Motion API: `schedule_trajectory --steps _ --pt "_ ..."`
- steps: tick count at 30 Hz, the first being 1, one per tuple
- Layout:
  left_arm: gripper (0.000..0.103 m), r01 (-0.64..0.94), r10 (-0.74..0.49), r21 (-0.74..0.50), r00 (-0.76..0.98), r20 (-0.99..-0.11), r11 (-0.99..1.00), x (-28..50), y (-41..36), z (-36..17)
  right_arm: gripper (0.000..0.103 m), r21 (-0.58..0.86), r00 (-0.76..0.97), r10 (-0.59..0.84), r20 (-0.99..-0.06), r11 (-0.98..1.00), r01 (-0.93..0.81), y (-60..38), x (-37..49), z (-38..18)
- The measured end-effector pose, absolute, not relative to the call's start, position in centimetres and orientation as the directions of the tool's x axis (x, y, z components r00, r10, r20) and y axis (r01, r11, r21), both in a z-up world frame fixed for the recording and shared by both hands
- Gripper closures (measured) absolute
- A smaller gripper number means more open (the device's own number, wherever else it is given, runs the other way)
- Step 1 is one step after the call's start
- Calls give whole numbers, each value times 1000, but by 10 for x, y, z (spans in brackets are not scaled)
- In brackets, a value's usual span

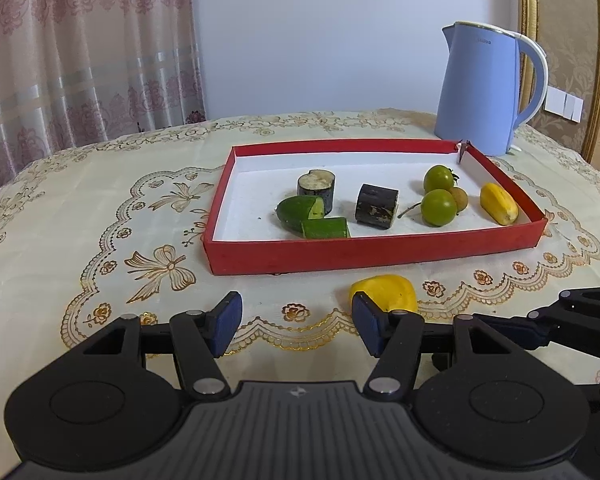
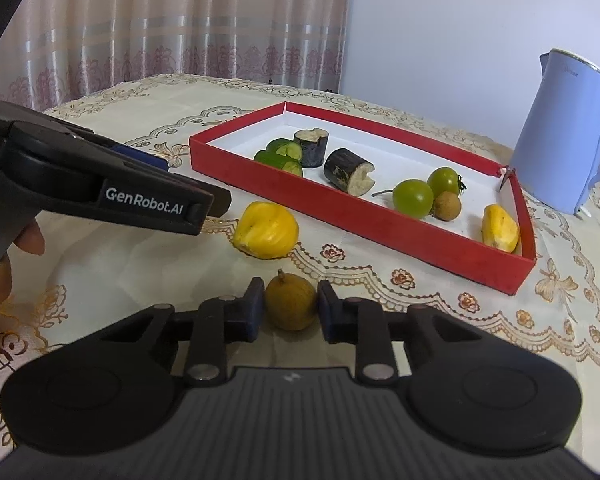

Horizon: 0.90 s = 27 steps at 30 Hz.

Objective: Organize fruits
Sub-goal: 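Grasp the brown longan with the right tool while the left tool grasps the yellow pepper piece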

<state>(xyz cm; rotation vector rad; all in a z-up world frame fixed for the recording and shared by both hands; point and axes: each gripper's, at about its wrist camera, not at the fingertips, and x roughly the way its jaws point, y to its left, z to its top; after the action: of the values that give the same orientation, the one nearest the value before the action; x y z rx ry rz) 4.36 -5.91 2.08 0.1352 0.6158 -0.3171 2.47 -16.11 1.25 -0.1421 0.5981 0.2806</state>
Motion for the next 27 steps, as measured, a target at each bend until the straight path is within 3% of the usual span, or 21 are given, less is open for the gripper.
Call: schedule_trajectory --steps 27 --pt "43 421 -279 89 730 -624 903 35 -124 4 77 -14 829 173 -532 977 -212 -228 -1 19"
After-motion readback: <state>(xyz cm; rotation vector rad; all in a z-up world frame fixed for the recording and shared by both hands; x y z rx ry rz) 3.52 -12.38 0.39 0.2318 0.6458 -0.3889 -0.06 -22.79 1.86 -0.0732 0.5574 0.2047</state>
